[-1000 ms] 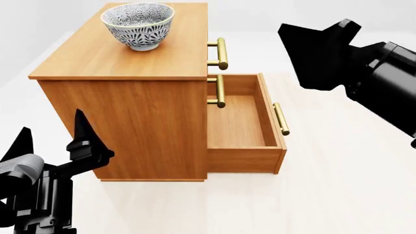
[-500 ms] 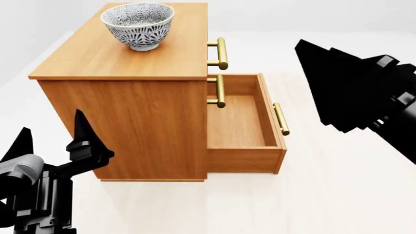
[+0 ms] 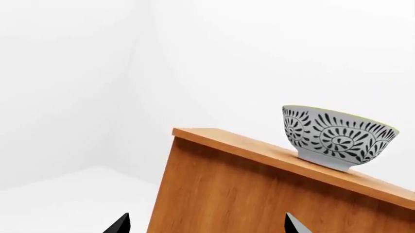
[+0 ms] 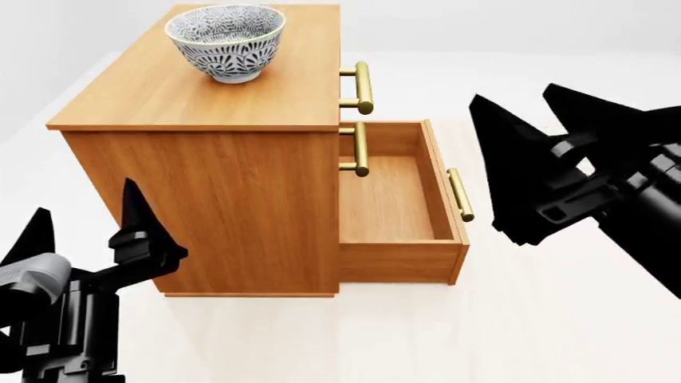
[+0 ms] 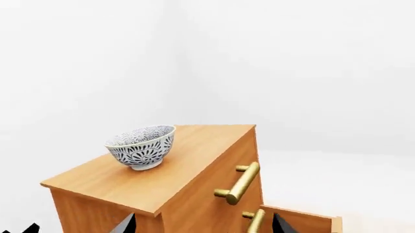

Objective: Put the bowl on top of the cabinet.

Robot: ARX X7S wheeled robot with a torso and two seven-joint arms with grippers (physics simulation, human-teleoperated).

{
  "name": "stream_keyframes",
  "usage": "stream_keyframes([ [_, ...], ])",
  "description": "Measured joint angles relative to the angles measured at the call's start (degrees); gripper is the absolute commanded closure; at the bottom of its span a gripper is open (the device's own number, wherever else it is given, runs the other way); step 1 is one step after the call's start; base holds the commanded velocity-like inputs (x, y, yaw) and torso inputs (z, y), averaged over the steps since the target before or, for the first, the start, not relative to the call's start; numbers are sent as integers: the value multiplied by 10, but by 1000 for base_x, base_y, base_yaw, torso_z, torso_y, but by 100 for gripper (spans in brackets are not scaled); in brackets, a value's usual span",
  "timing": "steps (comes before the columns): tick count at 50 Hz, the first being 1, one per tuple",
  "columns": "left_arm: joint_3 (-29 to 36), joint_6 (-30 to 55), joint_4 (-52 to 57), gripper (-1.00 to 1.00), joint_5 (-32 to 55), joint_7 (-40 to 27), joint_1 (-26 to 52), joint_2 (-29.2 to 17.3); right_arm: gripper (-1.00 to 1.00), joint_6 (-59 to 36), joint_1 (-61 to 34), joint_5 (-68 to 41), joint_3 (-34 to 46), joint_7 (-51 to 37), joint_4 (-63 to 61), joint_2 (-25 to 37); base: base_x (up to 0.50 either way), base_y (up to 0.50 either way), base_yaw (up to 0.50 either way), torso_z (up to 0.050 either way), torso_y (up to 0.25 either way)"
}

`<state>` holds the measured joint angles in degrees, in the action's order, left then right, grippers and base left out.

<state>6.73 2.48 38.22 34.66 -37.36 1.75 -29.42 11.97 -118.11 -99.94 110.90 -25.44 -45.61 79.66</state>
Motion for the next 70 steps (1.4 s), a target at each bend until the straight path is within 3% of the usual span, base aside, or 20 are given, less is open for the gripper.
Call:
stream_keyframes([
  [25, -5, -2, 12, -100, 6, -5, -3, -5, -100, -49, -1, 148, -11, -70, -24, 4, 0, 0, 0, 0, 0],
  [70, -24, 4, 95, -100, 24, -33, -10, -32, -100, -3, 32, 287, -20, -23, -56, 68, 0, 0, 0, 0, 0],
])
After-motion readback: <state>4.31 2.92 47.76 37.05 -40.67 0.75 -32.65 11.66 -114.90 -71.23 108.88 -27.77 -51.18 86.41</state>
